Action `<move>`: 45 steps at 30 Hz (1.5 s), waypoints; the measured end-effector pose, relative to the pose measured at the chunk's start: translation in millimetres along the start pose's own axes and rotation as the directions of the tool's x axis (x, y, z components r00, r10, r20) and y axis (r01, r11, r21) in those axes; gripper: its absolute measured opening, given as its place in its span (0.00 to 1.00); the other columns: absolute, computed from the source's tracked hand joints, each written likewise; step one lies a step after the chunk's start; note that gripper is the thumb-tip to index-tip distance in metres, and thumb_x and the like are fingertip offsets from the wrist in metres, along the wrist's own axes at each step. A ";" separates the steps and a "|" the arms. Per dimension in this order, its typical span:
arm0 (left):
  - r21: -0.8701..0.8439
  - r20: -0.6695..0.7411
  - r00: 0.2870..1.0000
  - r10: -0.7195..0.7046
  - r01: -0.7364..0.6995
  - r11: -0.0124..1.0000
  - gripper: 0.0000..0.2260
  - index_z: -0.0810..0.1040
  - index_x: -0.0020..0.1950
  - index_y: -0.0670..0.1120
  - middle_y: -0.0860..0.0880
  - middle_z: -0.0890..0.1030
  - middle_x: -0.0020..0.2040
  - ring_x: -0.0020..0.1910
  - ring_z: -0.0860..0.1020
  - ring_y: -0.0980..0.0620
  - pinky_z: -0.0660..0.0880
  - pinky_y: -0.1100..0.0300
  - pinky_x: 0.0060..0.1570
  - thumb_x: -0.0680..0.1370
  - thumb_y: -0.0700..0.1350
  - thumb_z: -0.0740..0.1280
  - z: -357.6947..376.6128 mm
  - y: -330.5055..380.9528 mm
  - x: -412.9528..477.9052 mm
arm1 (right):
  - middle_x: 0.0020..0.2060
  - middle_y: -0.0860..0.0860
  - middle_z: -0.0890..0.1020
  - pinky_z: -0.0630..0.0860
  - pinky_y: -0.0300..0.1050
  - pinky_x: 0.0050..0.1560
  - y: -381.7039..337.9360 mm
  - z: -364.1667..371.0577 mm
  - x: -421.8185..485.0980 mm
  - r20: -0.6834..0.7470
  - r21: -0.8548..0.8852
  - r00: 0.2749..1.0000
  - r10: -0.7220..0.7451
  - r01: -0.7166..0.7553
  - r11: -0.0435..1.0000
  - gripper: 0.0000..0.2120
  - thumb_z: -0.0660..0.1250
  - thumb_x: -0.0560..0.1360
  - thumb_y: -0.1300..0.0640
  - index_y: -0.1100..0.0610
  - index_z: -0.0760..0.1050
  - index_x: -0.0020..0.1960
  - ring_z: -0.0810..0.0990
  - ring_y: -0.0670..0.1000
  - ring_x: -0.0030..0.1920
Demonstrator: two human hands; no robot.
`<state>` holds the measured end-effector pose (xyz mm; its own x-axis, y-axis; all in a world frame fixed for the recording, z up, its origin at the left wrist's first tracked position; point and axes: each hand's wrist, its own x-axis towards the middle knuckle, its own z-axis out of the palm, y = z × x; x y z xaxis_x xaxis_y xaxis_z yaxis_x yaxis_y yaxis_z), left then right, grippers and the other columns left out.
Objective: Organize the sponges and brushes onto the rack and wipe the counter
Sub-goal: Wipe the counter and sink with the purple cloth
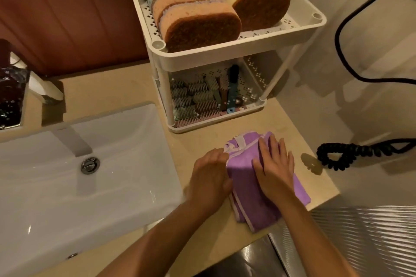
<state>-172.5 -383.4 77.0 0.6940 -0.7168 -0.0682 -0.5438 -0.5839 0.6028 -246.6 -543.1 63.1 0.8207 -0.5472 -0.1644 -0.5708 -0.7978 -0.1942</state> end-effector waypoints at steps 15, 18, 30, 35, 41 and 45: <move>0.441 0.345 0.933 0.100 -0.256 0.861 0.30 0.44 0.77 0.46 0.44 0.45 0.78 0.77 0.41 0.46 0.35 0.52 0.72 0.80 0.57 0.49 26.2 0.5 52.1 | 0.77 0.54 0.49 0.46 0.55 0.74 10.9 15.5 44.8 -0.021 0.000 0.999 0.048 -0.048 0.999 0.37 0.32 0.71 0.38 0.51 0.49 0.77 0.46 0.57 0.77; 0.504 0.312 0.947 0.075 -0.232 0.832 0.30 0.62 0.75 0.45 0.43 0.60 0.76 0.75 0.58 0.45 0.53 0.49 0.73 0.76 0.57 0.49 22.1 1.8 71.4 | 0.75 0.59 0.58 0.54 0.60 0.72 8.6 13.7 61.6 -0.042 -0.010 0.997 0.068 -0.068 0.998 0.34 0.39 0.74 0.41 0.56 0.58 0.75 0.56 0.61 0.75; 0.521 0.302 0.952 0.050 -0.209 0.828 0.31 0.77 0.63 0.47 0.45 0.77 0.64 0.64 0.75 0.47 0.72 0.55 0.59 0.69 0.59 0.49 10.3 -4.5 83.2 | 0.64 0.64 0.74 0.70 0.66 0.59 -9.9 24.3 81.0 -0.109 -0.092 0.988 0.110 -0.120 0.988 0.28 0.54 0.74 0.44 0.60 0.72 0.66 0.73 0.67 0.63; 0.498 0.350 0.932 0.098 -0.273 0.823 0.30 0.48 0.77 0.46 0.43 0.48 0.78 0.77 0.47 0.45 0.47 0.49 0.74 0.79 0.57 0.52 -6.3 -20.8 72.3 | 0.70 0.65 0.66 0.58 0.64 0.68 -30.6 29.8 73.3 -0.154 -0.005 0.987 0.033 -0.034 0.999 0.31 0.47 0.75 0.42 0.58 0.67 0.70 0.63 0.67 0.71; 0.458 0.332 0.942 0.048 -0.205 0.865 0.30 0.47 0.77 0.47 0.45 0.47 0.78 0.77 0.45 0.47 0.44 0.51 0.74 0.80 0.56 0.54 -26.4 -34.3 52.6 | 0.75 0.60 0.56 0.46 0.58 0.73 -59.4 35.5 61.4 -0.140 0.018 0.990 0.022 -0.019 1.000 0.33 0.40 0.74 0.41 0.54 0.61 0.74 0.52 0.62 0.75; 0.435 0.330 0.944 0.027 -0.178 0.882 0.29 0.47 0.77 0.47 0.45 0.48 0.78 0.77 0.46 0.46 0.44 0.51 0.74 0.80 0.56 0.53 -33.7 -43.6 40.2 | 0.77 0.56 0.47 0.38 0.53 0.74 -75.2 37.7 52.3 -0.078 0.010 0.997 -0.004 0.005 1.000 0.36 0.33 0.71 0.39 0.50 0.52 0.76 0.42 0.58 0.77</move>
<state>-105.0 -373.9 74.8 0.4843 -0.8180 -0.3103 -0.8087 -0.5539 0.1979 -161.7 -502.2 32.6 0.8224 -0.5622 -0.0876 -0.5672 -0.7978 -0.2047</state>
